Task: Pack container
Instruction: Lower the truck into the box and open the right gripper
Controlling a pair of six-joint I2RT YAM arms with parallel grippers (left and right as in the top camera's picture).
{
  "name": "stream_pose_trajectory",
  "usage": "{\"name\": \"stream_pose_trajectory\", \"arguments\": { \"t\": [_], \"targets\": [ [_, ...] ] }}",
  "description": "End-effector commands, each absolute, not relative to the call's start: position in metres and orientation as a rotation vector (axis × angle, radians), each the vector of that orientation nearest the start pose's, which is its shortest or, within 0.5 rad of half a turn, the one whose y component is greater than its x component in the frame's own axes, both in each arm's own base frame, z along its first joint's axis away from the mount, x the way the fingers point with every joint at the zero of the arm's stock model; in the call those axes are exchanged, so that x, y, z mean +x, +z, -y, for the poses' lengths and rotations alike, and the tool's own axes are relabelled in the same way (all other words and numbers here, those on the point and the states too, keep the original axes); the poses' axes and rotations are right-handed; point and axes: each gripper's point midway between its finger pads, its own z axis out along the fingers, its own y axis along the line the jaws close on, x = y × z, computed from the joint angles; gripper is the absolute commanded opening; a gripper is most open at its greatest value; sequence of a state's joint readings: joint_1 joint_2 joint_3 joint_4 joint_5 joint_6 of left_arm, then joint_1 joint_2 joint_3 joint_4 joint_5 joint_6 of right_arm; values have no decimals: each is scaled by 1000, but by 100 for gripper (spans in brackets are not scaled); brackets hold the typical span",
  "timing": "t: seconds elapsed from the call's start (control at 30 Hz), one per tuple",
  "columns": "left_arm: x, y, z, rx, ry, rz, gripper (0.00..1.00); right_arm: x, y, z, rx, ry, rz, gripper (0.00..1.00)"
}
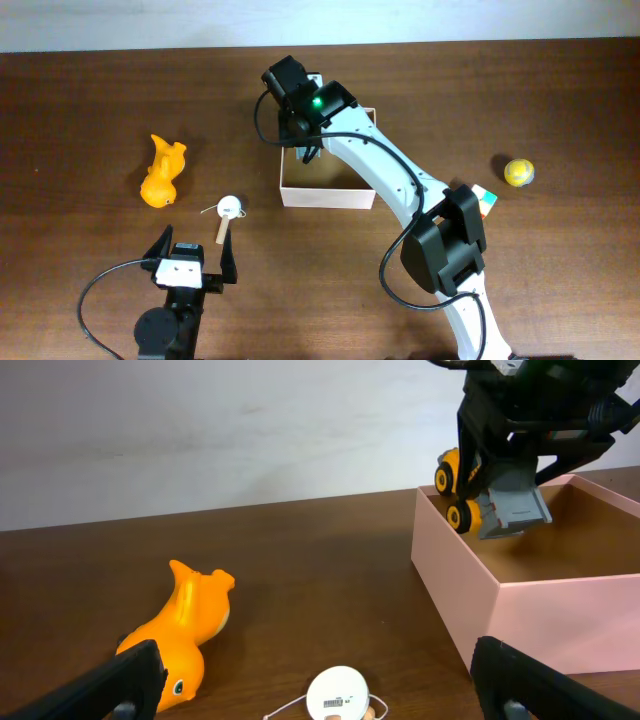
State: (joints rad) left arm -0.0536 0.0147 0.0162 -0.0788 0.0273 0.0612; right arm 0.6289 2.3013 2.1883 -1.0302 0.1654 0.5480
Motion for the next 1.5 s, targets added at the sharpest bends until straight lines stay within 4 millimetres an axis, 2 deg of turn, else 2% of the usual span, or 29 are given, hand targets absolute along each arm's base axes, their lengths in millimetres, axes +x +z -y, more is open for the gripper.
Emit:
{"name": "stream_pose_trajectory", "arguments": {
  "t": [0.0,0.23,0.7,0.97,1.0,1.07,1.13,1.47],
  "targets": [
    [245,157,19,133,-10,-1641,99,461,125,-294,-1,118,-2682,46],
    [245,157,19,133,-10,-1641,99,451,113,-292,58,126,-2733,46],
    [245,157,19,133,-10,-1641,99,455,91,-303,47,177,-2751,46],
    [245,157,19,133,-10,-1641,99,454,70,-309,37,192,-2786,47],
    [245,157,19,133,-10,-1641,99,455,70,-309,37,192,-2785,48],
    [245,157,19,133,-10,-1641,99,457,70,-310,20,195,-2777,64],
    [245,157,19,133,-10,-1641,99,460,71,-313,-36,199,-2758,72],
    [245,157,19,133,-10,-1641,99,467,76,-312,-126,187,-2726,73]
  ]
}}
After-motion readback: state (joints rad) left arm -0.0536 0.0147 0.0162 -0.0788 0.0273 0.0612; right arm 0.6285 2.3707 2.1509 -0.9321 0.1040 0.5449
